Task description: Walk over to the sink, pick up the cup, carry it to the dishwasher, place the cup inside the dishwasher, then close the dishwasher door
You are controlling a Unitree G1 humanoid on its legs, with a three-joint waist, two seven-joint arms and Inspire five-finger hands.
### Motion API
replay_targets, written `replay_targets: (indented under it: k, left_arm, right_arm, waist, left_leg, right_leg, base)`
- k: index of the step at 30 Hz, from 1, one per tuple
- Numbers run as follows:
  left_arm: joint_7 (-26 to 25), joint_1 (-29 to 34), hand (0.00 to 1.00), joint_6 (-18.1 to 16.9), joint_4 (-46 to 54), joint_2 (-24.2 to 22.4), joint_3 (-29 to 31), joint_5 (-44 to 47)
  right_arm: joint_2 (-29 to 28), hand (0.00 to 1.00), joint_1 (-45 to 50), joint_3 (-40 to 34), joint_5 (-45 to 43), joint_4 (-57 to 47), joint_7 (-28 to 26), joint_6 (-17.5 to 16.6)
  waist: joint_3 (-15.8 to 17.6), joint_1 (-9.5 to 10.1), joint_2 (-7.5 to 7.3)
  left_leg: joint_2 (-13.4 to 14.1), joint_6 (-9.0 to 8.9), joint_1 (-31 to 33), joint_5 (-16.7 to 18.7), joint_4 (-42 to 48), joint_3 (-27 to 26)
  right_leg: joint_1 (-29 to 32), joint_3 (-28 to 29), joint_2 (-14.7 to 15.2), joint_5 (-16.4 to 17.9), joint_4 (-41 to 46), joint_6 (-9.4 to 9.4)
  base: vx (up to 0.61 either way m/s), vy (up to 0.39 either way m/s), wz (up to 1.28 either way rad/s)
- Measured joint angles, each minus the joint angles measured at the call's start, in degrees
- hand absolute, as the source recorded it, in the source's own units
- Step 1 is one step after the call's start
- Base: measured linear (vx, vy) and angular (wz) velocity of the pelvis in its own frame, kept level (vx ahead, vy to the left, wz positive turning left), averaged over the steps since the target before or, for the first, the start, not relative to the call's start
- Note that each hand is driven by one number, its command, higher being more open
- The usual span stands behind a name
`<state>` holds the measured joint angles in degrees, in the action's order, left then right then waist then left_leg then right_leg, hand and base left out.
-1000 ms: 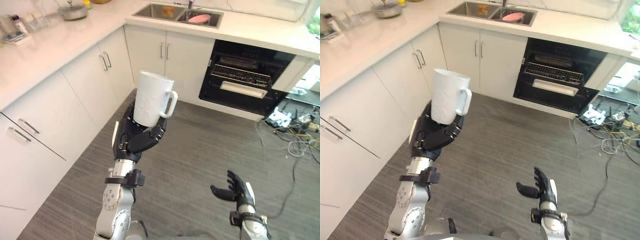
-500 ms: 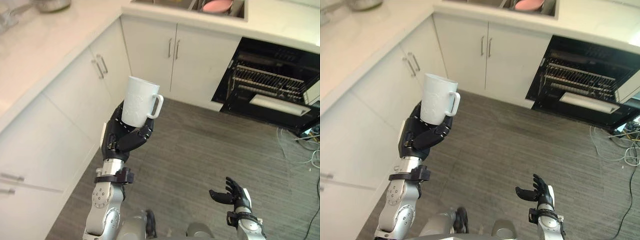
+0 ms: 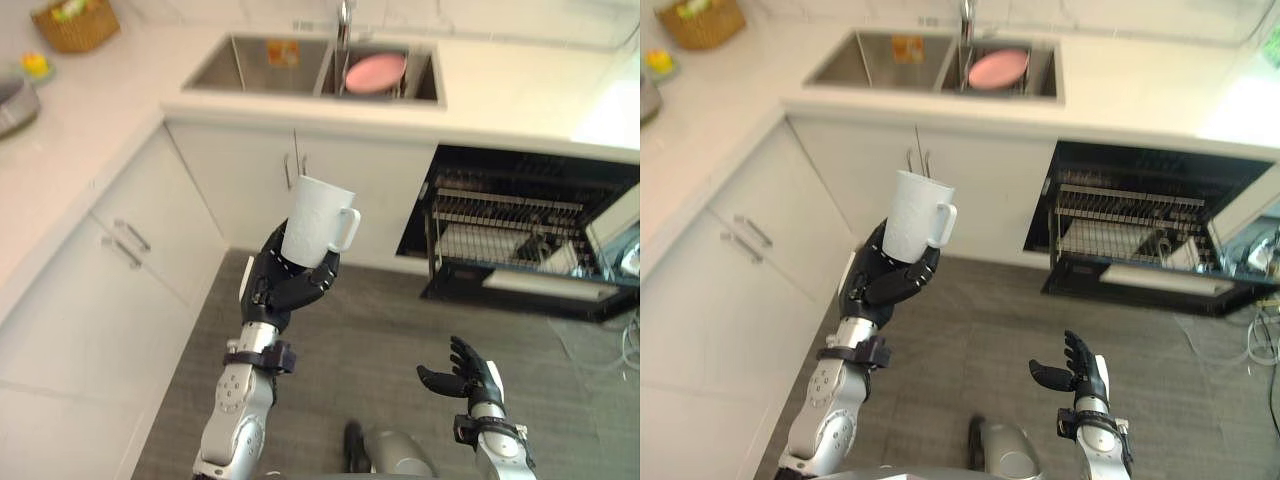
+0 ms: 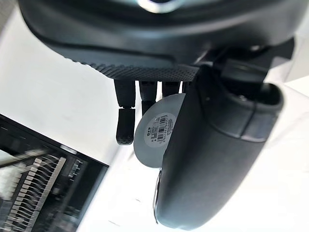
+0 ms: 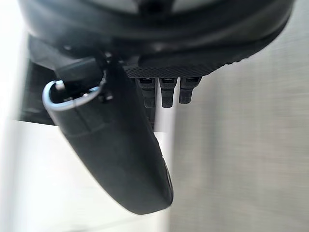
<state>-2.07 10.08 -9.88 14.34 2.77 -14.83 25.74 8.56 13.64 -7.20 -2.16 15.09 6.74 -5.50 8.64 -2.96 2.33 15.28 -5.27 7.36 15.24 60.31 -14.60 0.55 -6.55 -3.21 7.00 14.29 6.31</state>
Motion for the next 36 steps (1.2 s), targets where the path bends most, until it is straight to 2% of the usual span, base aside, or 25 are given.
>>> replay_targets:
  k: [2, 3, 4, 6, 7, 8, 9, 11, 12, 13, 14, 16, 18, 19, 20, 21, 22, 23, 25, 29, 30, 31, 33, 35, 36]
  left_arm:
    - [0.03, -0.20, 0.30, -0.60, 1.33, 0.04, 0.24, 0.00]
    - [0.02, -0.15, 0.30, -0.59, 1.32, 0.10, 0.35, 0.00]
    - [-0.02, 0.05, 0.30, -0.59, 1.28, 0.11, 0.54, 0.00]
    - [-0.14, 0.06, 0.30, -0.63, 1.33, 0.22, 1.11, -0.08]
    - [-0.21, 0.10, 0.30, -0.67, 1.29, 0.21, 1.36, -0.20]
    - [-0.43, 0.18, 0.30, -0.65, 1.23, 1.06, 1.66, -0.33]
    - [-0.65, 0.06, 0.30, -0.62, 1.23, 1.73, 2.22, -0.56]
    - [-1.30, -0.34, 0.30, -0.60, 1.23, 1.85, 2.25, -0.99]
    - [-1.80, -0.31, 0.30, -0.46, 1.22, 2.19, 1.97, -1.03]
    - [-1.89, -0.32, 0.30, -0.30, 1.17, 2.66, 1.92, -1.04]
    - [-1.91, -0.29, 0.30, -0.13, 1.13, 3.59, 1.90, -1.18]
    - [-2.38, -0.32, 0.30, -0.42, 1.25, 4.05, 2.32, -1.67]
    - [-2.64, -1.09, 0.30, -1.47, 1.40, 3.98, 3.06, -2.63]
    - [-2.71, -1.36, 0.30, -1.47, 1.35, 3.99, 3.32, -2.70]
    - [-2.83, -1.91, 0.30, -1.46, 1.11, 4.00, 3.92, -2.72]
    - [-2.85, -2.02, 0.30, -1.46, 1.02, 4.01, 4.28, -2.72]
    - [-2.87, -2.17, 0.30, -1.57, 0.46, 4.12, 4.50, -2.75]
    - [-2.86, -2.31, 0.30, -1.52, -0.99, 2.89, 4.36, -2.75]
    - [-2.81, -2.57, 0.30, -1.37, -1.56, 2.68, 4.24, -2.81]
    - [-2.62, -4.07, 0.30, -1.18, -4.38, 2.17, 4.19, -3.32]
    - [-2.54, -4.03, 0.30, -1.22, -4.55, 1.86, 3.94, -3.35]
    - [-2.45, -4.04, 0.30, -1.28, -4.51, 1.66, 3.92, -3.35]
    - [-2.46, -4.06, 0.30, -1.33, -4.47, 1.28, 4.14, -3.36]
    - [-2.58, -4.04, 0.30, -1.34, -4.46, 1.28, 4.42, -3.38]
    - [-2.70, -4.05, 0.30, -1.34, -4.44, 1.28, 4.67, -3.38]
  right_arm:
    - [0.20, 0.90, -3.95, -0.01, -0.10, -0.16, 0.13, -0.86]
    - [0.22, 0.90, -4.49, 0.00, -0.11, 0.01, 0.14, -0.86]
    - [0.29, 0.90, -5.35, 0.00, -0.16, 0.23, 0.24, -0.87]
    - [0.87, 0.90, -5.45, -0.03, -0.22, 0.49, 0.58, -0.83]
    - [0.96, 0.90, -5.40, -0.01, -0.23, 0.55, 0.67, -0.77]
    - [0.49, 0.90, -5.16, 0.11, -0.24, 0.56, 0.91, -0.63]
    - [0.22, 0.90, -4.50, 0.43, -0.22, -0.19, 1.11, -0.32]
    - [0.16, 0.90, -4.33, 0.45, -0.14, -1.90, 1.53, -0.30]
    - [-0.10, 0.90, -4.49, 0.56, 0.02, -3.50, 1.58, -0.28]
    - [-0.30, 0.90, -4.70, 0.76, 0.06, -4.13, 1.57, -0.28]
    - [-0.63, 0.90, -4.78, 1.23, 0.13, -5.03, 1.50, -0.28]
    - [-1.11, 0.90, -5.02, 2.66, 0.24, -7.19, 1.25, -0.29]
    - [-1.20, 0.90, -6.75, 4.26, 1.25, -10.47, 0.63, -0.78]
    - [-1.25, 0.90, -7.56, 4.31, 1.32, -10.97, 0.45, -1.04]
    - [-1.29, 0.90, -9.24, 4.31, 1.31, -11.55, 0.43, -1.54]
    - [-1.31, 0.90, -9.95, 4.34, 1.30, -11.85, 0.42, -1.58]
    - [-1.00, 0.90, -10.23, 4.33, 1.28, -13.16, 0.44, -1.66]
    - [0.25, 0.90, -10.09, 4.26, 1.26, -14.45, 0.50, -1.77]
    - [0.45, 0.90, -9.69, 4.31, 1.01, -16.68, 0.03, -1.86]
    - [0.64, 0.90, -7.71, 4.47, -0.74, -21.31, -0.04, -2.66]
    - [0.71, 0.90, -7.50, 5.00, -1.23, -22.50, 0.10, -3.19]
    - [0.74, 0.90, -7.50, 5.08, -1.29, -23.03, 0.09, -3.72]
    - [1.13, 0.90, -7.58, 5.71, -2.83, -24.03, -0.39, -4.79]
    - [1.62, 0.90, -7.58, 6.40, -3.84, -23.95, -0.89, -4.79]
    - [1.72, 0.90, -7.58, 6.88, -5.31, -23.96, -1.41, -4.79]
  waist:
    - [0.11, 2.07, -0.15]
    - [0.18, 2.33, -0.25]
    - [0.19, 2.53, -0.27]
    - [-0.02, 2.43, 0.07]
    - [-0.08, 2.53, 0.15]
    - [-0.53, 2.22, -0.58]
    - [-1.56, 1.33, -2.50]
    - [-1.90, 0.96, -3.29]
    - [-1.82, 0.66, -3.47]
    - [-1.80, 0.60, -3.50]
    - [-1.79, 0.53, -3.48]
    - [-1.98, 0.44, -3.38]
    - [-2.35, 0.40, -3.44]
    - [-2.34, 0.31, -3.42]
    - [-2.33, 0.07, -3.42]
    - [-2.40, -0.14, -3.55]
    - [-2.38, -1.06, -3.66]
    - [-2.48, -1.15, -0.93]
    - [-2.34, -1.14, -0.29]
    - [-1.26, -1.16, 0.75]
    - [-1.28, -0.77, 0.77]
    - [-1.33, -0.73, 0.84]
    - [-1.41, 0.29, 0.98]
    - [-1.46, 0.71, 1.08]
    - [-1.62, 0.61, 1.35]
  left_leg:
    - [-1.42, 2.08, 6.52, 2.60, -9.50, 2.46]
    - [-2.53, 2.20, 7.43, 2.69, -13.35, 4.04]
    - [-5.07, 1.64, 8.32, 2.31, -21.05, 8.30]
    - [-8.67, 0.14, 8.19, -1.19, -35.84, 15.29]
    - [-8.96, -0.91, 7.68, -5.36, -36.73, 15.69]
    - [-10.15, 1.11, 6.60, -8.28, -35.70, 14.28]
    - [-11.64, 2.78, 7.17, -6.34, -34.27, 12.10]
    - [-12.11, 4.62, 7.19, -3.65, -32.62, 8.54]
    - [-12.36, 5.53, 5.49, -2.48, -33.30, 6.08]
    - [-12.45, 6.15, 4.11, -2.07, -34.24, 5.04]
    - [-12.54, 6.59, 1.30, -1.81, -36.16, 3.62]
    - [-12.10, 6.77, -5.70, -1.70, -41.63, 0.43]
    - [-10.91, 6.76, -9.45, -1.70, -45.57, -3.35]
    - [-10.61, 6.76, -10.00, -1.69, -46.25, -4.24]
    - [-10.00, 6.65, -10.91, -1.63, -47.06, -5.78]
    - [-9.84, 5.97, -11.36, -1.24, -47.15, -6.35]
    - [-9.86, 3.55, -12.62, 0.28, -46.71, -6.09]
    - [-7.17, 2.29, -13.52, 1.23, -46.00, -5.89]
    - [-5.21, 2.27, -13.23, 1.23, -42.23, -5.25]
    - [0.33, 1.43, -6.16, -2.46, -16.85, -1.52]
    - [-0.08, 1.28, -3.85, -0.73, -13.95, -0.08]
    - [-0.63, 1.57, -2.49, 0.15, -13.89, 0.49]
    - [-3.42, 2.18, 0.78, 2.66, -20.52, 3.37]
    - [-5.91, 1.90, 1.31, 2.42, -28.49, 7.68]
    - [-7.01, 1.57, 0.51, -0.16, -35.75, 10.12]
  right_leg:
    - [-3.36, 5.34, 0.50, 0.61, -2.56, -0.71]
    - [-4.08, 6.52, 0.89, 1.27, -2.55, -1.35]
    - [-5.34, 8.68, 1.73, 2.73, -2.29, -2.12]
    - [-5.57, 12.72, 3.00, 6.31, -0.20, -4.78]
    - [-5.38, 14.04, 3.21, 7.77, 1.14, -5.76]
    - [-5.38, 16.73, 4.31, 10.19, 3.07, -7.10]
    - [-4.69, 18.10, 6.59, 11.29, 3.67, -8.33]
    - [-2.73, 20.24, 8.11, 11.22, 6.03, -9.25]
    - [-0.12, 20.69, 8.85, 10.87, 11.25, -13.48]
    - [1.66, 20.30, 9.14, 10.38, 15.32, -16.18]
    - [4.16, 19.03, 9.79, 9.75, 20.53, -17.64]
    - [7.75, 11.89, 10.82, 11.20, 26.08, -14.68]
    - [14.30, 5.19, 10.04, 12.59, 24.71, -11.49]
    - [15.80, 3.43, 9.85, 12.38, 23.10, -10.75]
    - [18.14, 0.49, 9.01, 10.22, 17.54, -8.23]
    - [18.24, -0.82, 8.23, 6.76, 12.64, -6.93]
    - [16.91, -1.35, 6.98, -3.56, 6.51, -5.36]
    - [15.06, -1.60, 4.51, -3.56, 5.14, -4.70]
    - [13.71, -0.82, 2.58, -2.85, 4.18, -3.70]
    - [5.00, 0.89, 0.15, -1.98, -0.81, -2.53]
    - [3.08, 2.14, 0.47, -1.98, -2.21, -2.52]
    - [2.56, 2.64, 0.64, -1.97, -2.83, -2.49]
    - [1.66, 5.55, 1.10, -2.10, -3.63, -2.70]
    - [1.08, 7.33, 1.29, -2.24, -3.88, -2.94]
    - [0.90, 8.12, 1.12, -2.26, -3.91, -3.20]
  base:
    - [0.40, 0.135, -1.03]
    - [0.38, 0.207, -0.95]
    - [0.37, 0.261, -0.89]
    - [0.36, 0.305, -0.95]
    - [0.32, 0.282, -0.98]
    - [0.42, 0.337, -0.89]
    - [0.50, 0.393, -0.77]
    - [0.42, 0.319, -0.77]
    - [0.35, 0.269, -0.90]
    - [0.31, 0.228, -0.79]
    - [0.24, 0.149, -0.77]
    - [0.25, 0.112, -0.85]
    - [0.23, 0.027, -0.87]
    - [0.21, -0.043, -0.80]
    - [0.23, -0.089, -0.55]
    - [0.32, -0.121, -0.43]
    - [0.37, -0.119, -0.30]
    - [0.33, -0.098, -0.32]
    - [0.31, -0.148, -0.41]
    - [0.26, -0.113, -0.27]
    - [0.21, -0.010, -0.42]
    - [0.18, 0.028, -0.44]
    - [0.16, 0.072, -0.57]
    - [0.14, 0.118, -0.61]
    - [0.13, 0.152, -0.55]
